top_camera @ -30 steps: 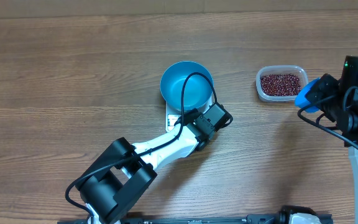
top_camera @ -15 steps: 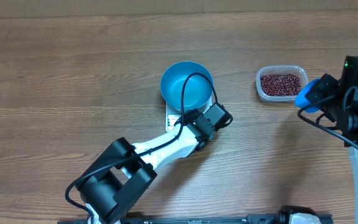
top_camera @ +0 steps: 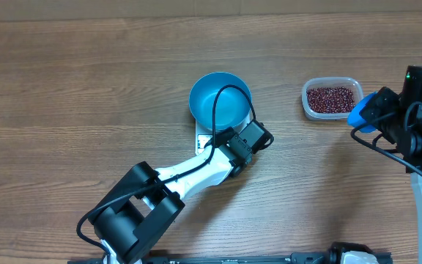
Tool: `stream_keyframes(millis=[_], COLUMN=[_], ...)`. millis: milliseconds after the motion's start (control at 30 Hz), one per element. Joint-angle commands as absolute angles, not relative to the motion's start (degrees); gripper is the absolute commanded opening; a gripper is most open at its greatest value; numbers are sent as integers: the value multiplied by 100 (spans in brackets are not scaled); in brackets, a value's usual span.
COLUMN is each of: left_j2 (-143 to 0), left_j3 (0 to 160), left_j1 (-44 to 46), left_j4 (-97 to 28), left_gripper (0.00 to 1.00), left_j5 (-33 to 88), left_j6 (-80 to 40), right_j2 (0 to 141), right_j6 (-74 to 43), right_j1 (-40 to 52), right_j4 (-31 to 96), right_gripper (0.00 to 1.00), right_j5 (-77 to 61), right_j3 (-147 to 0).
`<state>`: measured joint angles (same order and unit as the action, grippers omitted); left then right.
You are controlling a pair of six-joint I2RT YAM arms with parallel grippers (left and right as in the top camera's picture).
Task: Scoop item into bowl and weigh 150g on scale
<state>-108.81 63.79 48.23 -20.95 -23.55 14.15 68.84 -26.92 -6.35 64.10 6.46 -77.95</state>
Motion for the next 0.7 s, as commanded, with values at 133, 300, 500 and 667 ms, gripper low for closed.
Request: stream_keyframes(millis=[133, 300, 500, 667], left_j2=[-10943, -10943, -10947, -11089], left_j3=[6309, 6309, 6309, 6309], left_j1=[4786, 4786, 4786, 4786], left_j4=[-2071, -2056, -2049, -2005], left_gripper=[5, 4, 4, 4], left_j5=[-2239, -2239, -2233, -2244], left_j6=[1505, 1503, 1503, 1546], right_j2=[6816, 6816, 6816, 6816], right_j6=[-2652, -2652, -2652, -2652], right_j1=[-650, -650, -650, -650], right_j4=[6383, 6386, 6383, 6388], right_gripper=[4, 4, 4, 4], right_j5=[746, 746, 746, 746], right_j3=[-7946, -7946, -7946, -7946])
